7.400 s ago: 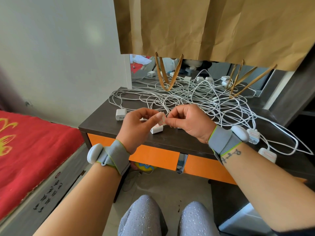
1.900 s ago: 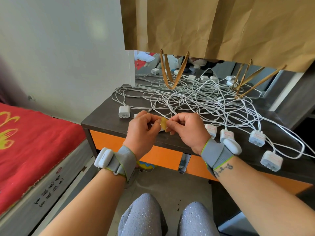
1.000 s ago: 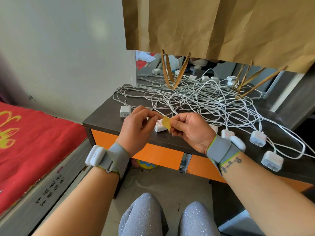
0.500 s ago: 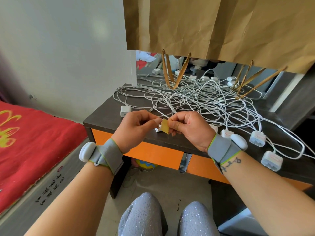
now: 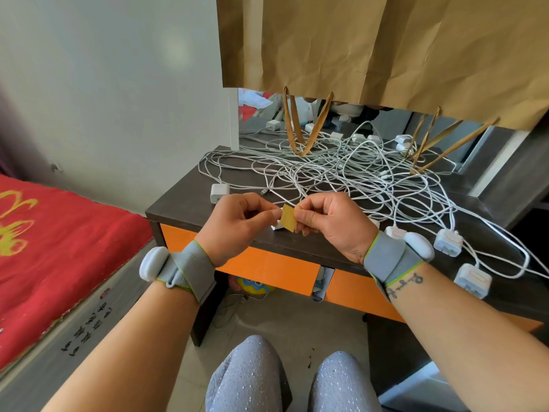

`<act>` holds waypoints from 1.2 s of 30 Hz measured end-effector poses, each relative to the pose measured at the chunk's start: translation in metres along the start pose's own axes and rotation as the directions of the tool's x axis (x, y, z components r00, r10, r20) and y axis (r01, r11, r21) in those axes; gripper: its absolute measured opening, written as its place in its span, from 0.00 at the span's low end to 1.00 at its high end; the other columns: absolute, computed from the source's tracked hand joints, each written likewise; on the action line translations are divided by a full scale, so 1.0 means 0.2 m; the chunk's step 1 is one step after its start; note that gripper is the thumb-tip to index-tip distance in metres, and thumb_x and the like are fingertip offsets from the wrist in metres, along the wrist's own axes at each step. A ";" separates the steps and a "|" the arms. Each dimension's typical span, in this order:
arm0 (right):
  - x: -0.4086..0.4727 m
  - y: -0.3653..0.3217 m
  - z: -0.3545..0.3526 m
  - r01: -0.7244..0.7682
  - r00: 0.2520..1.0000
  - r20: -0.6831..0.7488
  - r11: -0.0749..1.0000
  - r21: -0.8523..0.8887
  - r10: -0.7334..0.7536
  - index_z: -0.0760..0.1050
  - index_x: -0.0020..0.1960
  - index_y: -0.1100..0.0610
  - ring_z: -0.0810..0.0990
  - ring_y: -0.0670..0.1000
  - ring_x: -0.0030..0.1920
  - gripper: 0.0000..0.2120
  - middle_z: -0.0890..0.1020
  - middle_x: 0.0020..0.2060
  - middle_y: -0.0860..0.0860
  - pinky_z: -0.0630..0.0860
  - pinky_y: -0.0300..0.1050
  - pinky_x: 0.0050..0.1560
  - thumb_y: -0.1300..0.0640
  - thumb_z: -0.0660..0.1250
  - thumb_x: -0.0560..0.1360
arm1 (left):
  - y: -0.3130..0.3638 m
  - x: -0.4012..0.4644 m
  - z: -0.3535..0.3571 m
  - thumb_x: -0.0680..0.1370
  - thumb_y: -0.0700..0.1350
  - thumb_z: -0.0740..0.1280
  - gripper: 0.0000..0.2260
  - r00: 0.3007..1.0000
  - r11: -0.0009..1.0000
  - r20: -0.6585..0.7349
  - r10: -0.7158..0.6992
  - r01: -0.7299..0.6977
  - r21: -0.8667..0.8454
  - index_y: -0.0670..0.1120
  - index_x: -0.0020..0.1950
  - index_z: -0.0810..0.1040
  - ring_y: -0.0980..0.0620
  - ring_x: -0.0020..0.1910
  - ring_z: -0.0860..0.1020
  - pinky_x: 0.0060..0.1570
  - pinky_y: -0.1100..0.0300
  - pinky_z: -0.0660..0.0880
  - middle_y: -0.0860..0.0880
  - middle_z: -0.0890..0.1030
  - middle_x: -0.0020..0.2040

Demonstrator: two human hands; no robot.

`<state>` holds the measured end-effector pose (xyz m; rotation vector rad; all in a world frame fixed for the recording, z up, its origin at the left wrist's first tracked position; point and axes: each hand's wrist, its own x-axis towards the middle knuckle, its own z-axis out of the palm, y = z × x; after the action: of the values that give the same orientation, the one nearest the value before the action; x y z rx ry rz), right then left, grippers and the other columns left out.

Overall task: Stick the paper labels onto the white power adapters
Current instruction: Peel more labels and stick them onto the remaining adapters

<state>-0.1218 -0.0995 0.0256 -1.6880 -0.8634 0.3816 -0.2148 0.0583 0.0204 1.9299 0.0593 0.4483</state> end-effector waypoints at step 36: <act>0.00 0.01 0.04 0.107 0.977 -0.162 0.972 -0.209 -0.142 0.81 0.43 0.58 0.82 0.45 0.31 0.05 0.83 0.32 0.49 0.77 0.34 0.35 0.64 0.67 0.73 | -0.03 0.01 0.08 0.75 0.44 0.68 0.03 0.959 0.907 -0.140 0.247 -0.178 0.382 0.47 0.43 0.81 0.64 0.32 0.70 0.34 0.75 0.65 0.56 0.71 0.34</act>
<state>-0.1257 -0.0945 0.0222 -1.8088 -0.8941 0.0595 -0.2067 0.0478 0.0103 2.2683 0.0552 0.8121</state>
